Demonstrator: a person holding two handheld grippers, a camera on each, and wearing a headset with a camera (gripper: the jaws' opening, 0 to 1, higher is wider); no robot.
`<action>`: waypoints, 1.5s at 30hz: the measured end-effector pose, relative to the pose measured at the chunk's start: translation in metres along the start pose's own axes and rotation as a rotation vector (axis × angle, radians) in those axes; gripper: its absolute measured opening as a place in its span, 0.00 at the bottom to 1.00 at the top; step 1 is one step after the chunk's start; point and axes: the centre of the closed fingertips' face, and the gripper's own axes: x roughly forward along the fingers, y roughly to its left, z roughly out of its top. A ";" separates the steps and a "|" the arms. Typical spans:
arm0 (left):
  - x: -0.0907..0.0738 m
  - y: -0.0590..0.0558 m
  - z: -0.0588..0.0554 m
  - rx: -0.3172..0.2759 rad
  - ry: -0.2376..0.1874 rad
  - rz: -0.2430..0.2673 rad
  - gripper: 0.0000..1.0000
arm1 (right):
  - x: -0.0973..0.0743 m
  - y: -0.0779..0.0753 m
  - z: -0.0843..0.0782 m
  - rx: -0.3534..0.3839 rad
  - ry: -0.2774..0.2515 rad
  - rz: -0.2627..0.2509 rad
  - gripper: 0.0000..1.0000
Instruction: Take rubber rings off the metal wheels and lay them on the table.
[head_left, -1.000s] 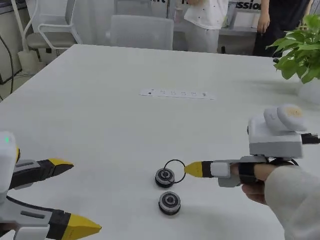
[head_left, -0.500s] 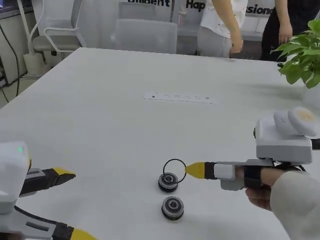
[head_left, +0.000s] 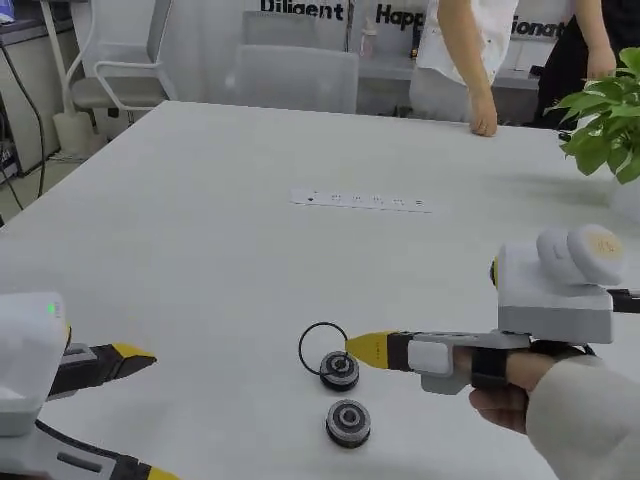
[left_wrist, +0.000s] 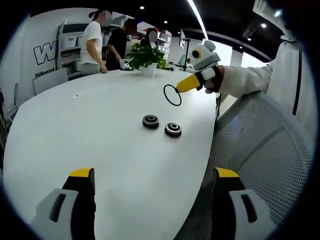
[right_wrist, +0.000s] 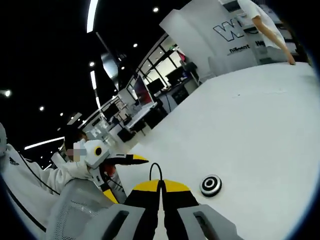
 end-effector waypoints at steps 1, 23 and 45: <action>0.000 0.000 0.000 0.001 0.000 0.000 0.96 | 0.002 0.003 0.000 -0.011 -0.004 0.008 0.00; 0.001 -0.002 -0.002 0.003 0.008 -0.007 0.96 | 0.046 0.037 -0.023 -0.091 0.001 0.094 0.00; 0.002 -0.005 -0.001 0.003 0.009 -0.018 0.95 | 0.069 0.007 -0.075 -0.157 0.174 -0.034 0.00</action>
